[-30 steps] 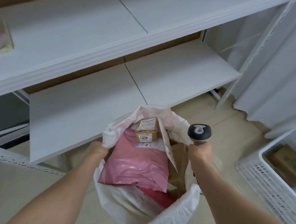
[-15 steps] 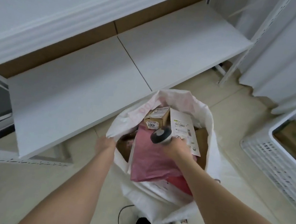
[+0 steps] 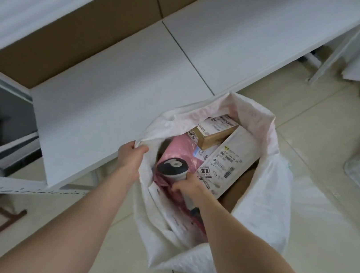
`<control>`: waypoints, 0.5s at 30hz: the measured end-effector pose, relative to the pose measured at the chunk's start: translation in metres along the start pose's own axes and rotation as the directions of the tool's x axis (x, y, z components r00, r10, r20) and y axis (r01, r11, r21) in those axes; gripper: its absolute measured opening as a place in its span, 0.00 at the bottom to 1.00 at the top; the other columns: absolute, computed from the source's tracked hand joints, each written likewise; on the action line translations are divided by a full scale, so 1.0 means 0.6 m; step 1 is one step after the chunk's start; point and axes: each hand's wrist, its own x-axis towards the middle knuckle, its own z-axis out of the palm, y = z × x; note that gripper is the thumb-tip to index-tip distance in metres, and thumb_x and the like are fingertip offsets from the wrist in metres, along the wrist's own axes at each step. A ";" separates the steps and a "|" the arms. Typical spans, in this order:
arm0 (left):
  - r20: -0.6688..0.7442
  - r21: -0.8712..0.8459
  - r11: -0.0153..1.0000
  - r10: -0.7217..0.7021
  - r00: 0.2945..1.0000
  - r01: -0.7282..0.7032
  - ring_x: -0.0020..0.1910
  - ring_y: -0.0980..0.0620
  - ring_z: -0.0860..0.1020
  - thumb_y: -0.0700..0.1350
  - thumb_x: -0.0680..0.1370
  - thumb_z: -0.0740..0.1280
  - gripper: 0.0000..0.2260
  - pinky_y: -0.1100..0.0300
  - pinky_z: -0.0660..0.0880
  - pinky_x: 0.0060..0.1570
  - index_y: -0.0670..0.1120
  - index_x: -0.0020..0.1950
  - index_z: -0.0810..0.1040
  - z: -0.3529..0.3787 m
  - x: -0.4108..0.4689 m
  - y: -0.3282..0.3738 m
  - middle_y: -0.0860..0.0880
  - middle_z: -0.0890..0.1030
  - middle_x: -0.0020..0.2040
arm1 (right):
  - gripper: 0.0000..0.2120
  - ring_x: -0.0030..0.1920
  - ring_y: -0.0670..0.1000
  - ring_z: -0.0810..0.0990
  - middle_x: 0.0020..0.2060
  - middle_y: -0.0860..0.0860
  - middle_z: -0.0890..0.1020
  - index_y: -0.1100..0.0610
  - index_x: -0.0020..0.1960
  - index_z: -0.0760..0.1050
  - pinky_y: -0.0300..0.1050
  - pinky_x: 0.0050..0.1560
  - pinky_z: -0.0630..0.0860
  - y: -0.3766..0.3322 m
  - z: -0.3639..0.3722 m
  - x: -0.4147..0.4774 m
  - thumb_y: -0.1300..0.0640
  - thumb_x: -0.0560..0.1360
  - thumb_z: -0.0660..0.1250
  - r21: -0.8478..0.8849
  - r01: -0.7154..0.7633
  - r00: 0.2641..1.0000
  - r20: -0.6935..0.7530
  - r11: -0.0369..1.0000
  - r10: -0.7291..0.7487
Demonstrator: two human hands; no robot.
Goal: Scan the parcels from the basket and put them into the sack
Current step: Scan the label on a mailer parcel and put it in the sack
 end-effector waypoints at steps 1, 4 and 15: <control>-0.025 0.052 0.999 0.017 1.000 -0.016 0.41 0.45 0.75 0.35 0.73 0.67 0.03 0.54 0.73 0.43 0.41 0.39 0.76 -0.005 -0.001 -0.007 0.45 0.78 0.38 | 0.14 0.36 0.48 0.76 0.40 0.53 0.78 0.57 0.56 0.73 0.34 0.28 0.72 0.001 -0.001 -0.002 0.66 0.72 0.69 0.004 0.002 1.000 0.001 1.000 -0.002; -0.075 0.121 0.991 0.057 0.996 -0.047 0.40 0.48 0.72 0.35 0.73 0.68 0.04 0.58 0.67 0.41 0.34 0.46 0.78 -0.002 -0.013 -0.019 0.44 0.75 0.39 | 0.19 0.53 0.57 0.81 0.54 0.57 0.81 0.59 0.63 0.75 0.41 0.42 0.77 -0.001 -0.026 -0.033 0.62 0.73 0.69 -0.038 0.026 0.997 -0.073 0.999 -0.029; -0.069 0.408 0.913 0.024 0.997 0.006 0.56 0.37 0.78 0.36 0.74 0.64 0.18 0.46 0.75 0.58 0.39 0.65 0.76 0.026 -0.092 0.004 0.37 0.79 0.59 | 0.14 0.61 0.62 0.70 0.63 0.57 0.65 0.52 0.60 0.74 0.50 0.50 0.70 0.049 -0.223 -0.213 0.54 0.75 0.60 -0.060 -0.215 0.751 -0.649 0.975 0.125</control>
